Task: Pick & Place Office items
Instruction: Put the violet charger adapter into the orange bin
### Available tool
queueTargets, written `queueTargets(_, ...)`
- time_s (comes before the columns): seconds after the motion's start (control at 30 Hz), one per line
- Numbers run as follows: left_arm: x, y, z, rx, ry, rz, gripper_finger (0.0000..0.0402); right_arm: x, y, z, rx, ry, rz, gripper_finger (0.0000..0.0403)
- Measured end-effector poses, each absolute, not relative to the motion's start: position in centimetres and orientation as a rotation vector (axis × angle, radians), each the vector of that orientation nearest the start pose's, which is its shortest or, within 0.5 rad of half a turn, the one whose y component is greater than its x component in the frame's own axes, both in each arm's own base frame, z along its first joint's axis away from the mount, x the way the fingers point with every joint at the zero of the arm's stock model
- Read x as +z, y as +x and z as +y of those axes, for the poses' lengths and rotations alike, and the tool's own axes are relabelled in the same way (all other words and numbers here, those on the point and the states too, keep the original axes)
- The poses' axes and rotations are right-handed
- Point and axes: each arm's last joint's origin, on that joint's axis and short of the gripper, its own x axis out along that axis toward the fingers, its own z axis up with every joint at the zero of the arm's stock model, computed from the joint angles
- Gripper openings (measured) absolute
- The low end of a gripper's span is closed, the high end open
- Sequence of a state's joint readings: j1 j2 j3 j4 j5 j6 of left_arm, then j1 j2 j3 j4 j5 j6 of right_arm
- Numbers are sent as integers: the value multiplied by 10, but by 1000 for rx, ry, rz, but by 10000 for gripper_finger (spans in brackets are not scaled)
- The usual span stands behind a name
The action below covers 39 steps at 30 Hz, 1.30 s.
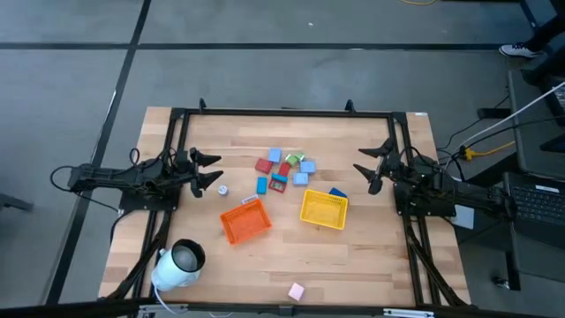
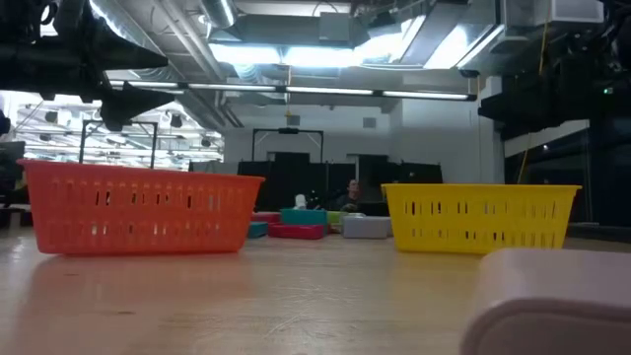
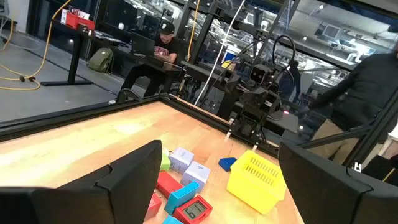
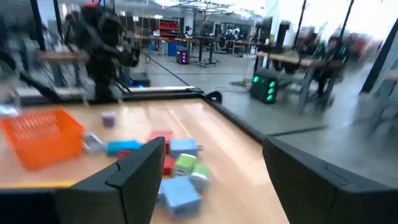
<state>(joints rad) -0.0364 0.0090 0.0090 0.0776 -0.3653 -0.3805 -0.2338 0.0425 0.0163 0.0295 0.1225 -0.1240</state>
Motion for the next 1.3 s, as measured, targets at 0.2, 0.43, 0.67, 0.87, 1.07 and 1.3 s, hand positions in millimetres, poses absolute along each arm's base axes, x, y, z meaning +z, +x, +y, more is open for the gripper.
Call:
queueTargets(0.2,174,94,11,435,-373,-169,318,177,96,-23,-230,244,-122,277)
queueTargets(0.43,189,91,12,455,-478,-343,318,199,91,-25,-193,848,-460,277)
queueTargets(0.67,211,83,12,387,-471,-570,318,231,75,-19,0,782,-801,277)
queueTargets(0.87,231,73,1,-58,-367,-741,318,252,66,-9,171,611,-911,277)
queueTargets(1.07,254,54,-1,-175,-346,-975,318,286,84,0,253,466,-816,277)
queueTargets(1.3,278,51,7,80,-416,-979,318,360,109,9,384,270,-824,277)
